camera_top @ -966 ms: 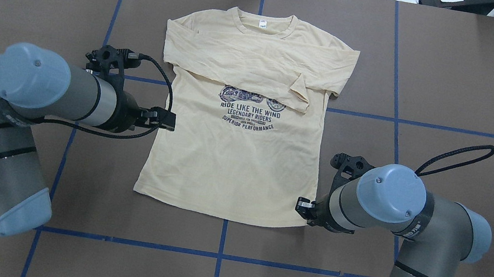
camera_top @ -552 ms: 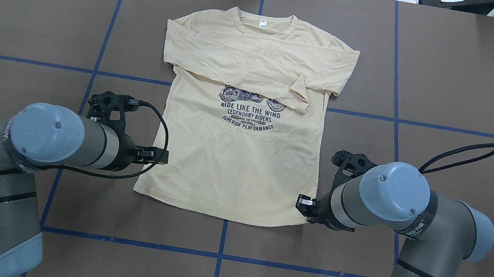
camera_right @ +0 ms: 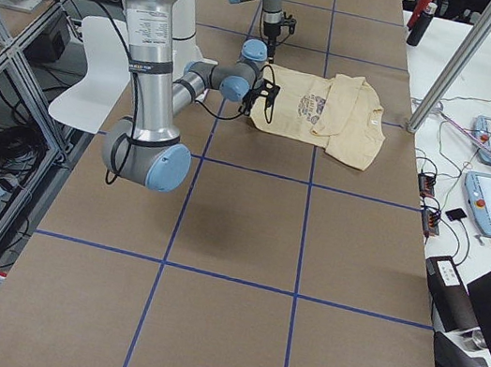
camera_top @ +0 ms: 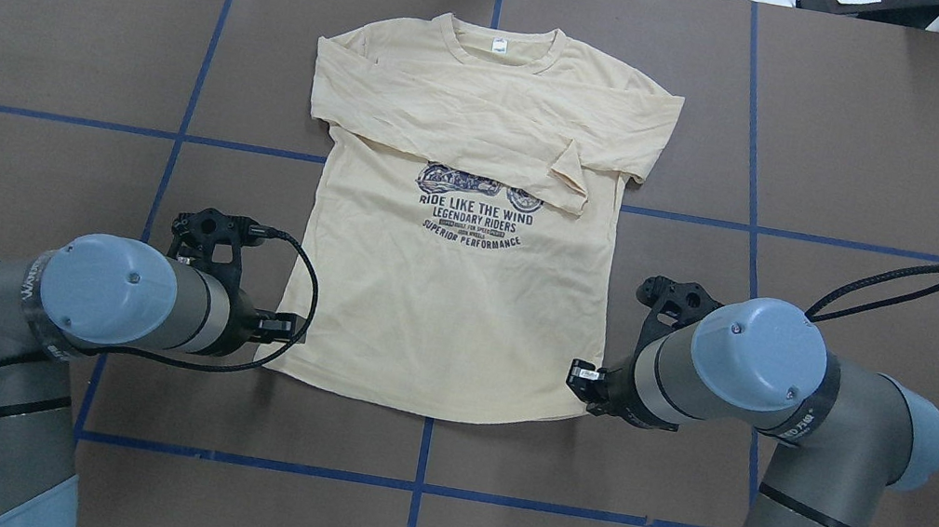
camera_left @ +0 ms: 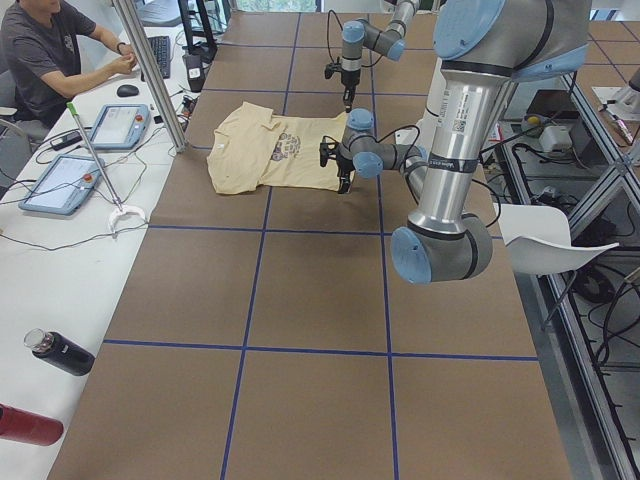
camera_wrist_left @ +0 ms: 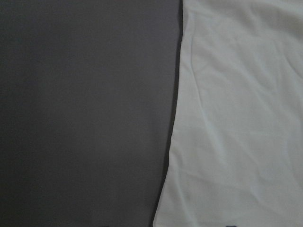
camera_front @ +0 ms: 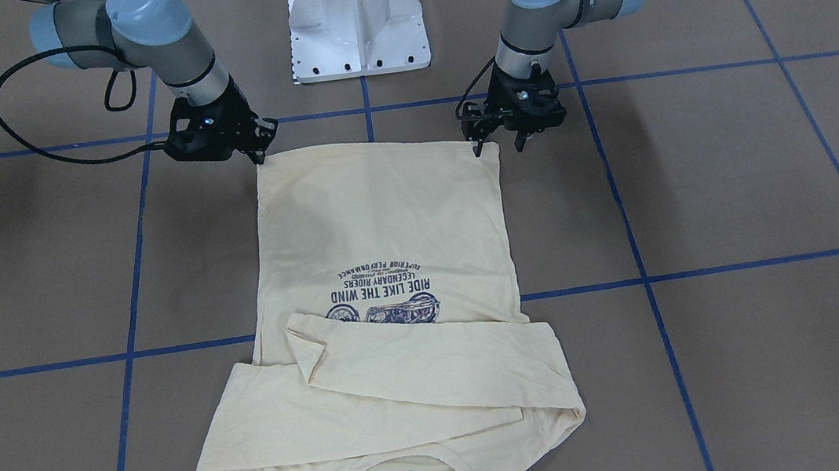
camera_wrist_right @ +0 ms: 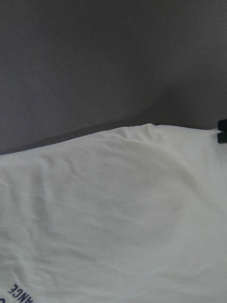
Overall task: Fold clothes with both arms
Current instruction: 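Grasp the hem corners nearest the robot with both grippers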
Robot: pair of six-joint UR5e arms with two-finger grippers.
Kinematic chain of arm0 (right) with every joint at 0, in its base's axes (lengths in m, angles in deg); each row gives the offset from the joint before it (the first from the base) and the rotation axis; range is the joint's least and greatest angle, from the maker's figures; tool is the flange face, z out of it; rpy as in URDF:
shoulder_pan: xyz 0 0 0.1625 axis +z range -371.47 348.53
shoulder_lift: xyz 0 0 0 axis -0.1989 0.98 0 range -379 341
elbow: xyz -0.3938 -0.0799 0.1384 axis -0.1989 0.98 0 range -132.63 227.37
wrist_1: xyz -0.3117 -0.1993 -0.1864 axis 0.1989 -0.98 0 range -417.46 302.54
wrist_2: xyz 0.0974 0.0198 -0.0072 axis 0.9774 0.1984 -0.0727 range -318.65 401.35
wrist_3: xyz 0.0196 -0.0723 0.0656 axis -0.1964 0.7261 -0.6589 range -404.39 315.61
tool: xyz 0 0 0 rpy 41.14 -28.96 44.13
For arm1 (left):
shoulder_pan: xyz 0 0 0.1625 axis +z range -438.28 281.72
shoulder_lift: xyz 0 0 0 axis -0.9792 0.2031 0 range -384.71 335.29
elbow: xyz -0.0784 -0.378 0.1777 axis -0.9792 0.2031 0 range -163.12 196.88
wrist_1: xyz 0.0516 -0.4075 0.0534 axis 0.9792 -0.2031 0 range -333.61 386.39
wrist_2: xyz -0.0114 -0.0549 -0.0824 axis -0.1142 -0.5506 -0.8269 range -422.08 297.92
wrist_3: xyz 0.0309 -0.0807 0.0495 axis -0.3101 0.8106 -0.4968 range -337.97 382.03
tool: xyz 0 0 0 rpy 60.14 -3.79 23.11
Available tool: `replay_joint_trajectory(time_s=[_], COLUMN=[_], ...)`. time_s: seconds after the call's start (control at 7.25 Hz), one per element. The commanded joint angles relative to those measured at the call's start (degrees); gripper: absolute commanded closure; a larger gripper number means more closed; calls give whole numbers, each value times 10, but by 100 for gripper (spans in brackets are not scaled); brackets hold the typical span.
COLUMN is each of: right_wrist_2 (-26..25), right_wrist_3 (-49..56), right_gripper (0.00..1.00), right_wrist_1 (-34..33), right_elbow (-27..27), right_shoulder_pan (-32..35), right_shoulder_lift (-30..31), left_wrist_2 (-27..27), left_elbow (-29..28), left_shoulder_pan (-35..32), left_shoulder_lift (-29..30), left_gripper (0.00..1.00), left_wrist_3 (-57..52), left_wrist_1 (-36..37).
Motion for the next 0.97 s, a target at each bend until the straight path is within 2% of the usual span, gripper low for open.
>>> replay_joint_trajectory(time_s=[0.0,0.83], right_wrist_2=[5,17], right_wrist_3=[2,3], right_gripper=[100,100], right_wrist_1=[0,0], right_elbow=[0,-4], right_shoulder_pan=[4,14], right_shoulder_lift=[0,0], left_wrist_2=[0,0], left_elbow=[0,-7], left_shoulder_pan=[11,12], left_shoulder_lift=[2,3], left_gripper=[34,43], left_wrist_3=[0,0], left_wrist_1=[11,17])
